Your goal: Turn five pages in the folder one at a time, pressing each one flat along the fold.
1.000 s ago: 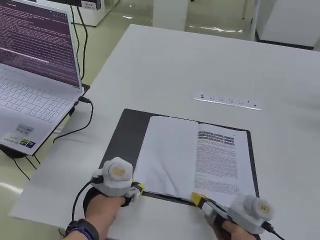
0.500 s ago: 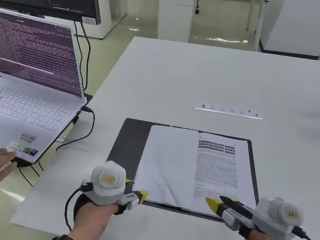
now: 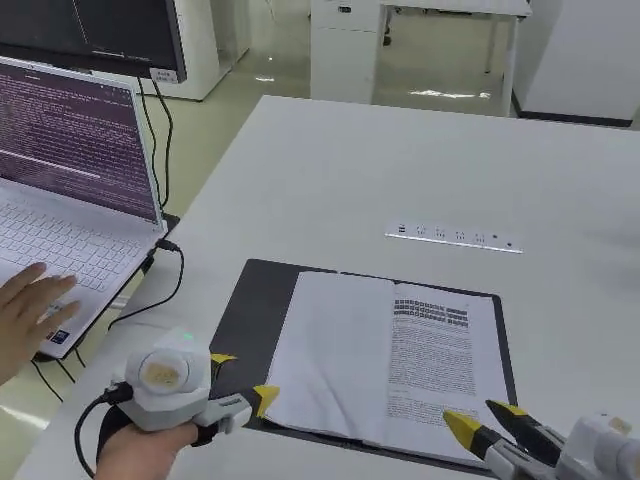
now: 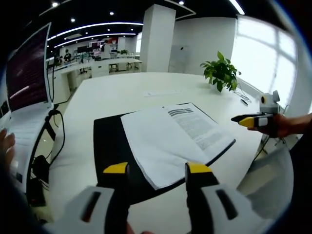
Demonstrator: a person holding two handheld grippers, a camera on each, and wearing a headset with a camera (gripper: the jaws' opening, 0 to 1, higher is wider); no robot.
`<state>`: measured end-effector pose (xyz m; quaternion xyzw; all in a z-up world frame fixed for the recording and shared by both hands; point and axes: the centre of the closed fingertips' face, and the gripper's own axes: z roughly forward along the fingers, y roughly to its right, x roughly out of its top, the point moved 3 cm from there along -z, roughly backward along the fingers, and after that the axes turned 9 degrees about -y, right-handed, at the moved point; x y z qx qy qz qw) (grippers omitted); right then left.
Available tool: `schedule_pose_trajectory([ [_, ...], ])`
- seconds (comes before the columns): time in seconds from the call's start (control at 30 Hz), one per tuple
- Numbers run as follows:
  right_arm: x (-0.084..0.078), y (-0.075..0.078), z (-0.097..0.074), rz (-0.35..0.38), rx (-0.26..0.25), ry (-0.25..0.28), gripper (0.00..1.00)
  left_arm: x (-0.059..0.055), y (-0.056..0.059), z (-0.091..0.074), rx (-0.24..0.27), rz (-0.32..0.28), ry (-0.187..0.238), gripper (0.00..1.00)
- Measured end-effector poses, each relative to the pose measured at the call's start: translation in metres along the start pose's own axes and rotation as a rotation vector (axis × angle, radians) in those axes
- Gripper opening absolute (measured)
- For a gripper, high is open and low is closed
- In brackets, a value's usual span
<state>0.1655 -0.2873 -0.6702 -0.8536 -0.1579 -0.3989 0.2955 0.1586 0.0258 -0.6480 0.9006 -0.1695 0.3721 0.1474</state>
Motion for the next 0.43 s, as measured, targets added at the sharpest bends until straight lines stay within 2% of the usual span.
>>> schedule_pose_trajectory([
  [0.23,-0.001,-0.008,-0.018,-0.017,-0.022,0.014,0.56,0.004,-0.002,-0.022,0.016,0.002,0.044,0.52],
  [0.37,0.003,-0.010,-0.026,-0.034,-0.041,0.015,0.59,0.002,0.000,-0.032,0.023,-0.003,0.049,0.57],
  [0.43,0.005,-0.012,-0.029,-0.048,-0.042,0.015,0.60,0.002,0.000,-0.036,0.025,-0.021,0.075,0.59],
])
